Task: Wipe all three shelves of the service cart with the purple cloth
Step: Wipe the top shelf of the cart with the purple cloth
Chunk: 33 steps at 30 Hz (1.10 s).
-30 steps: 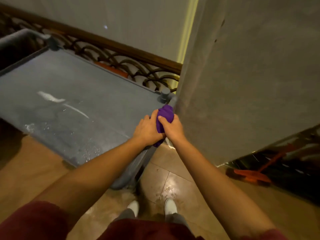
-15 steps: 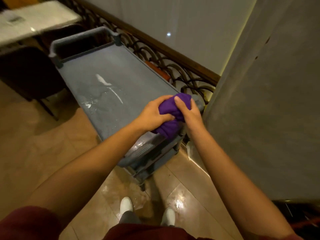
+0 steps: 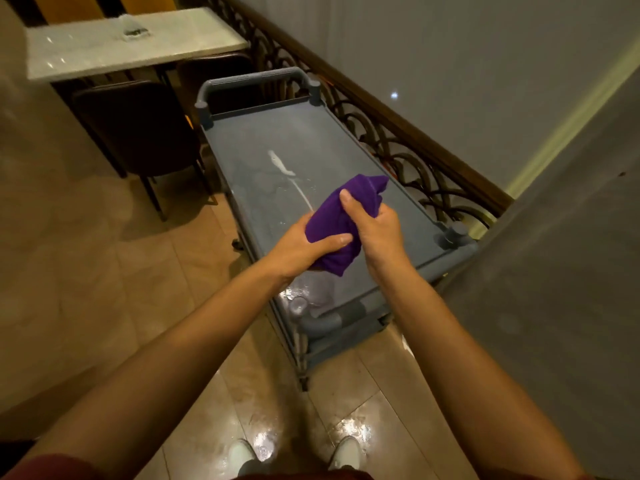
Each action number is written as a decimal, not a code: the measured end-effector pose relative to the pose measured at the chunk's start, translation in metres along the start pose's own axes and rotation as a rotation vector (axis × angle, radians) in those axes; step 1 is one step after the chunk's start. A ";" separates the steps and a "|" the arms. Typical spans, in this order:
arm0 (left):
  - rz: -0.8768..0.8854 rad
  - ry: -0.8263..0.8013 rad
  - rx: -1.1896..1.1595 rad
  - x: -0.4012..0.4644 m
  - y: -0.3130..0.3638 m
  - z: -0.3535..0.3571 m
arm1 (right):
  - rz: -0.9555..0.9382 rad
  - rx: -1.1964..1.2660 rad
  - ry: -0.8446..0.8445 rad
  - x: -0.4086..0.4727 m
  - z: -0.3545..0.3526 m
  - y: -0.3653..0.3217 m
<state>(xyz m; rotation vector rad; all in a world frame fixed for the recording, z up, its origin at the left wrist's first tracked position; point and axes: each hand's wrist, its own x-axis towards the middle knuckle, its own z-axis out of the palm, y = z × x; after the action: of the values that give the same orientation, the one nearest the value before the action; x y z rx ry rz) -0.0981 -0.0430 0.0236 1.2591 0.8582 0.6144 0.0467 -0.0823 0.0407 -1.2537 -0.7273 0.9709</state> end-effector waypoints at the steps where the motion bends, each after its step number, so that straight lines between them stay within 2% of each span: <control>1: -0.012 -0.008 -0.003 -0.006 0.000 -0.016 | -0.010 0.002 0.017 0.002 0.018 0.001; 7: 0.111 0.013 0.078 -0.026 0.010 -0.101 | 0.033 0.039 0.076 0.014 0.101 0.013; 8: 0.113 0.024 0.102 -0.028 0.009 -0.114 | 0.038 -0.013 0.096 0.015 0.115 0.017; 10: 0.094 0.076 0.127 -0.030 0.007 -0.134 | 0.009 -0.266 0.162 0.015 0.133 0.023; 12: 0.096 0.189 0.189 -0.030 0.006 -0.160 | -0.121 -0.542 0.269 0.013 0.155 0.029; 14: 0.122 0.352 0.324 -0.028 0.007 -0.168 | -0.208 -0.649 0.335 0.008 0.164 0.033; 16: 0.172 0.486 0.457 -0.024 0.009 -0.183 | -0.101 -0.573 0.208 0.005 0.191 0.041; 18: 0.220 0.536 0.560 -0.017 0.010 -0.191 | 0.119 -0.310 0.027 0.006 0.222 0.048; 19: 0.244 0.538 0.592 -0.011 0.010 -0.194 | 0.177 -0.224 0.001 0.012 0.237 0.052; 21: 0.297 0.489 0.600 0.003 0.012 -0.200 | 0.141 -0.192 0.068 0.035 0.260 0.063; 23: 0.333 0.364 0.559 0.019 0.013 -0.210 | 0.071 -0.192 0.153 0.061 0.268 0.068; 26: 0.250 0.158 0.440 0.051 0.021 -0.244 | 0.071 -0.178 0.164 0.108 0.265 0.072; 27: 0.235 0.162 0.393 0.054 0.027 -0.253 | 0.092 -0.188 0.153 0.112 0.259 0.069; 30: 0.231 0.367 0.425 0.107 0.055 -0.295 | 0.162 -0.110 0.055 0.160 0.257 0.065; 31: 0.171 0.370 0.386 0.120 0.065 -0.304 | 0.179 -0.076 -0.020 0.169 0.256 0.061; 33: 0.027 0.254 0.156 0.150 0.085 -0.318 | 0.223 0.002 -0.170 0.194 0.260 0.055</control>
<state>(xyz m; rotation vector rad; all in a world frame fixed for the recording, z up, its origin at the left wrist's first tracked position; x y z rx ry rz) -0.2729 0.2729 0.0492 1.3530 1.1191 0.7511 -0.1089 0.2075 0.0248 -1.2793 -0.7279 1.2722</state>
